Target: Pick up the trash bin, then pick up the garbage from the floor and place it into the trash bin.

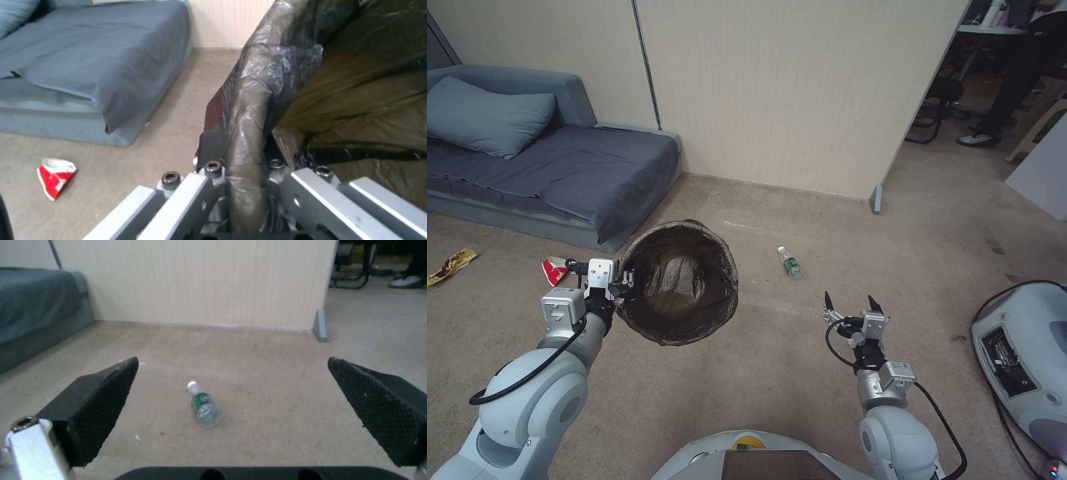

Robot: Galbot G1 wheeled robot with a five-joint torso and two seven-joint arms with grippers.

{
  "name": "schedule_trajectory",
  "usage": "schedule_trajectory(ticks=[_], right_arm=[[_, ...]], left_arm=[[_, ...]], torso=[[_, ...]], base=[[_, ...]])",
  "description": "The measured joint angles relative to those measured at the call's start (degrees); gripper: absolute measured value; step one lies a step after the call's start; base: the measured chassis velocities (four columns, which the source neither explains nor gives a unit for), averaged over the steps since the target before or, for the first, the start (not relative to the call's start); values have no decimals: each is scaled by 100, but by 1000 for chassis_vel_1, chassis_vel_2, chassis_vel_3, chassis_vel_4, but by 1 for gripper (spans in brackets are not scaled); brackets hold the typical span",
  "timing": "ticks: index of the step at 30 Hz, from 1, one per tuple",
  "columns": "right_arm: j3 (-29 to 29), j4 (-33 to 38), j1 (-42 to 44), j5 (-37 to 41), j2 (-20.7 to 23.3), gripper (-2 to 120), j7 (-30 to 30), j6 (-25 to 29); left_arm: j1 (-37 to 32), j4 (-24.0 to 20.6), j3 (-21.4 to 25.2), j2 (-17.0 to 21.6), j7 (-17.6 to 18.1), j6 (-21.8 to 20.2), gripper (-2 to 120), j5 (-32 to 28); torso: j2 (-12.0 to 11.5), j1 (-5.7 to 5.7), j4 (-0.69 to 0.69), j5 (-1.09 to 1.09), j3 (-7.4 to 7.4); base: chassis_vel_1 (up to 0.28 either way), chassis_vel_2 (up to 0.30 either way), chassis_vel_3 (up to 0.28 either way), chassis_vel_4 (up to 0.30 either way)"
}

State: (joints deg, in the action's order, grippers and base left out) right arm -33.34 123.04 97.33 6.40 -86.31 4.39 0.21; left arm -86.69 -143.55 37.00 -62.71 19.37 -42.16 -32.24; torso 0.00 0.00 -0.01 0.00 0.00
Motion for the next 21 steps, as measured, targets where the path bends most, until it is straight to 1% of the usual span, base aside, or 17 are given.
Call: schedule_trajectory(ticks=[9,21], right_arm=[[-111,98,23,-45,11,100,-94,-52],[-229,94,-23,-38,18,100,-200,43]], left_arm=[[59,16,39,34,-32,2,0,-27],[81,23,31,16,-58,3,0,-21]], torso=[[0,0,0,0,0],[0,0,1,0,0]], base=[[0,0,0,0],[-5,4,6,-3]])
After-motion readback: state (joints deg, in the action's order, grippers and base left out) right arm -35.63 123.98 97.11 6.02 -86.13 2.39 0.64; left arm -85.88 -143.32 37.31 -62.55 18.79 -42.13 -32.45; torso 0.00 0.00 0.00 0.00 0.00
